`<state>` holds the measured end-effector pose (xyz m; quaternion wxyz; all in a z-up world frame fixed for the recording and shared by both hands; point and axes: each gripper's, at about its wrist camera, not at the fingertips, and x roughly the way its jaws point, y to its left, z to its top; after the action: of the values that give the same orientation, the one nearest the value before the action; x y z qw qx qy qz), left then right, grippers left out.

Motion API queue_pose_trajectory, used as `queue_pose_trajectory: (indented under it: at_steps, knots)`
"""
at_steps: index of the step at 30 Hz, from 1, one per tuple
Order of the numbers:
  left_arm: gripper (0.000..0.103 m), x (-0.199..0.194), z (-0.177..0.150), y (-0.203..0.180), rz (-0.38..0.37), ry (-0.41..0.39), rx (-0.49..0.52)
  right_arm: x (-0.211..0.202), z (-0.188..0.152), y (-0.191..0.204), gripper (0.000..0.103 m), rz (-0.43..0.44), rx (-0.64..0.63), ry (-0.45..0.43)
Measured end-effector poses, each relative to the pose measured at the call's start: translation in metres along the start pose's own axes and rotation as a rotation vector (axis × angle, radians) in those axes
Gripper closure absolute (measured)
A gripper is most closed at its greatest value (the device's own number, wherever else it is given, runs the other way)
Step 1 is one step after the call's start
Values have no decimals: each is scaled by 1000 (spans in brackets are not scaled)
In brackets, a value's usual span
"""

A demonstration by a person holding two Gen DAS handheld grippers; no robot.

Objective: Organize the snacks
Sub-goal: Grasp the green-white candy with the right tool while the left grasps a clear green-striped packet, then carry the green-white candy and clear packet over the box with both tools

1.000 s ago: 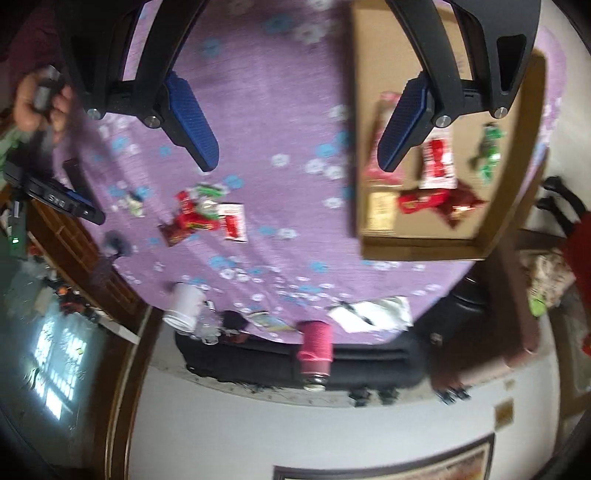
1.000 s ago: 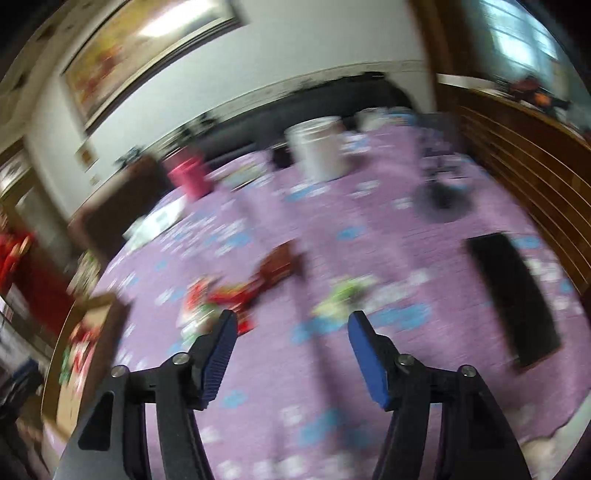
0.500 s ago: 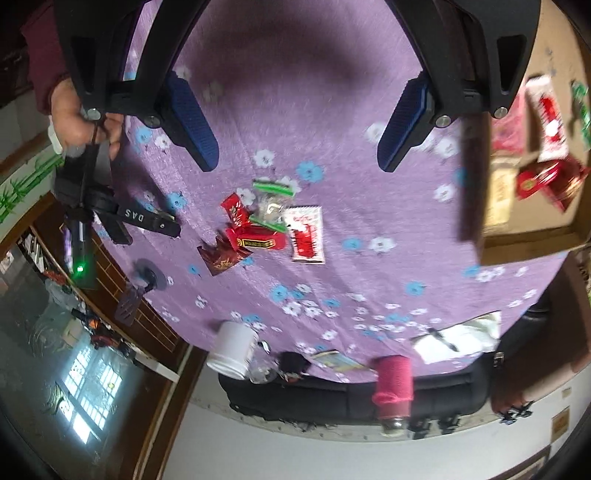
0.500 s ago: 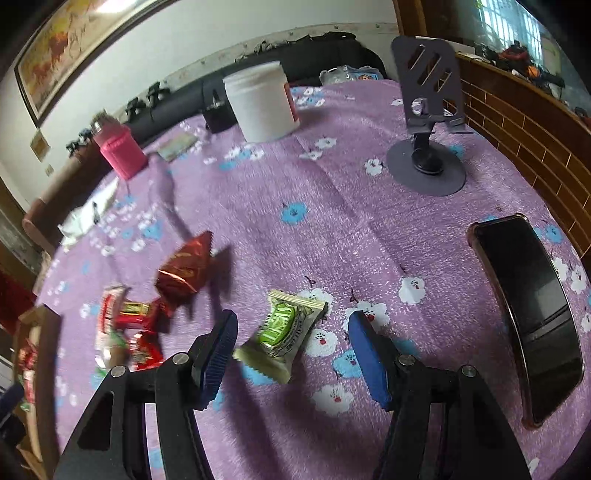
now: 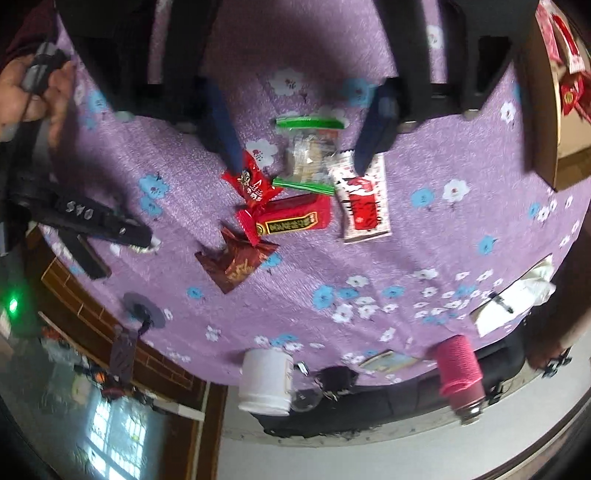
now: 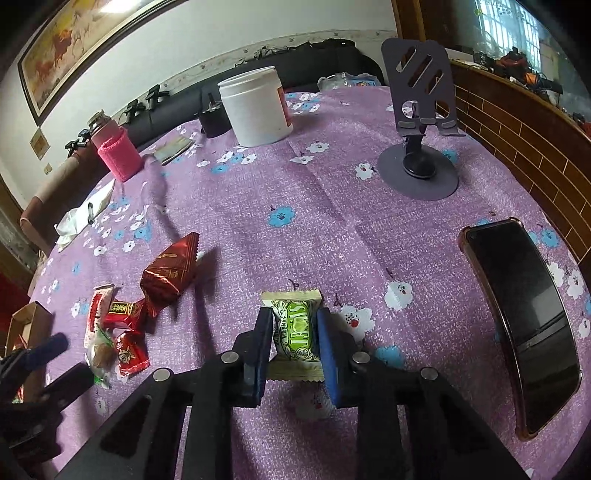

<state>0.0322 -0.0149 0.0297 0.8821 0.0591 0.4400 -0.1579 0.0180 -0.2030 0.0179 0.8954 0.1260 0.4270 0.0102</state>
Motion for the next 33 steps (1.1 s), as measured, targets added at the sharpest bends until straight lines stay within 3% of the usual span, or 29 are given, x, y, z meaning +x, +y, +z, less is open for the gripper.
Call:
queue_pose_trajectory:
  at_steps: [2, 5, 11, 19, 23, 26, 33]
  knots:
    - [79, 9, -1, -4, 10, 22, 23, -1, 0, -1, 79, 6, 4, 0]
    - [83, 8, -4, -4, 21, 6, 30, -3, -1, -2, 80, 12, 7, -3]
    - [86, -11, -9, 8, -10, -25, -42, -16, 0, -9, 81, 58, 48, -43]
    - [86, -73, -44, 37, -113, -110, -198, -29, 1, -18, 81, 310, 142, -73]
    - [86, -114, -65, 61, -113, -171, -265, -28, -3, -13, 81, 413, 155, -51]
    - [86, -144, -86, 90, -92, -213, -329, -27, -7, -4, 81, 423, 132, -44]
    - [86, -192, -143, 170, 42, -268, -485, -43, -22, 35, 81, 362, 10, -48]
